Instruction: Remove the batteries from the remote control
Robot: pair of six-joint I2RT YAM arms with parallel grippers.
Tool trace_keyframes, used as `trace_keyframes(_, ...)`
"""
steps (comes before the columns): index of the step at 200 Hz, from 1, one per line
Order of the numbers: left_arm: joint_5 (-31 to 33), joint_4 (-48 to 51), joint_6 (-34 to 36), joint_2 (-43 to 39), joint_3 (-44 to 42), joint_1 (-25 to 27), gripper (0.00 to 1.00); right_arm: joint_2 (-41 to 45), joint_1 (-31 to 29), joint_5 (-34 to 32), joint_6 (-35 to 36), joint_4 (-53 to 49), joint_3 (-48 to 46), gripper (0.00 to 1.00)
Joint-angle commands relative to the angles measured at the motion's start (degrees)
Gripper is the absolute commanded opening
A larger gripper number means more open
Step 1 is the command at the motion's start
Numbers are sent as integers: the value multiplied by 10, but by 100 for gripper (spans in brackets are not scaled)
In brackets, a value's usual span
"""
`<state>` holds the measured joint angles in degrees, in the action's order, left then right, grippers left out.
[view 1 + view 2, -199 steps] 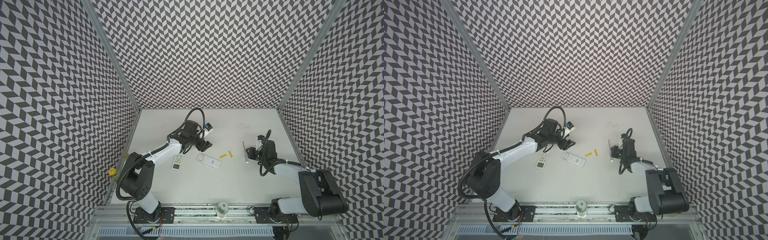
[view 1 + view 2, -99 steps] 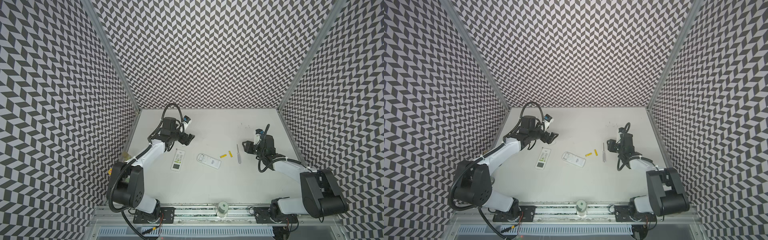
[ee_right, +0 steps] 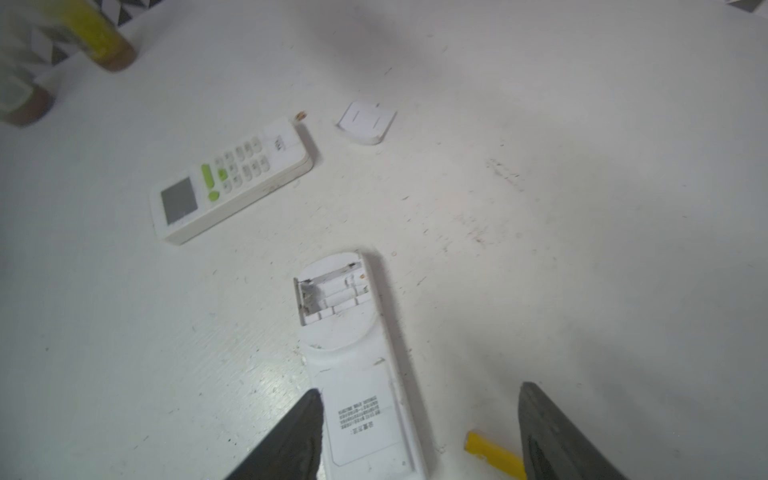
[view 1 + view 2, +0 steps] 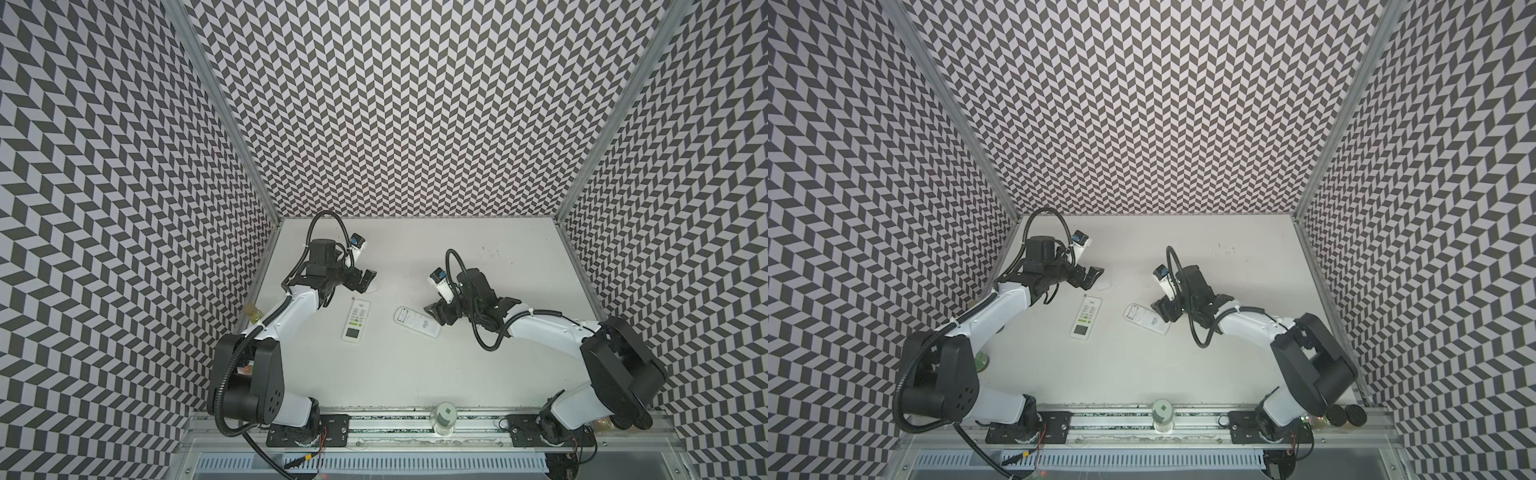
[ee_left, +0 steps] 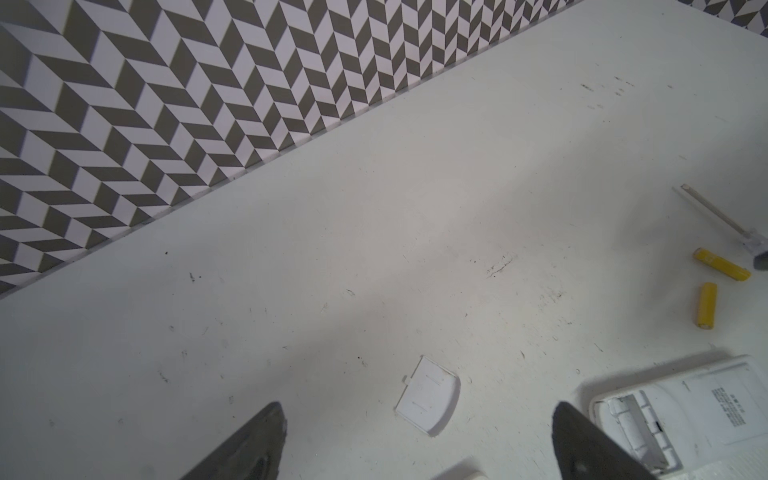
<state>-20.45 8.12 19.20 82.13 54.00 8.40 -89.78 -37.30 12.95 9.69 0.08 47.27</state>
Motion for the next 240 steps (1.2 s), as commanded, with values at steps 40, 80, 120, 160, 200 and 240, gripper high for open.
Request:
trace_keyframes(40, -11, -43, -12, -38, -37, -40, 100, -78, -34, -9, 88, -44, 34, 72)
trace_keyframes(80, -17, -48, -13, -37, -42, -49, 100, -121, -50, -26, 107, -70, 66, 72)
trace_keyframes(120, -20, -45, -12, -37, -35, -52, 100, -149, -51, -30, 104, -77, 97, 54)
trace_keyframes(160, -26, -34, -12, -44, -31, -56, 100, -205, -46, -52, 84, -66, 165, 48)
trace_keyframes(200, -39, -4, -14, -50, -20, -54, 99, -287, 2, -94, 6, -83, 294, 44)
trace_keyframes(240, -8, 74, 15, -55, -12, -14, 96, -330, 80, -130, -71, -77, 340, 43)
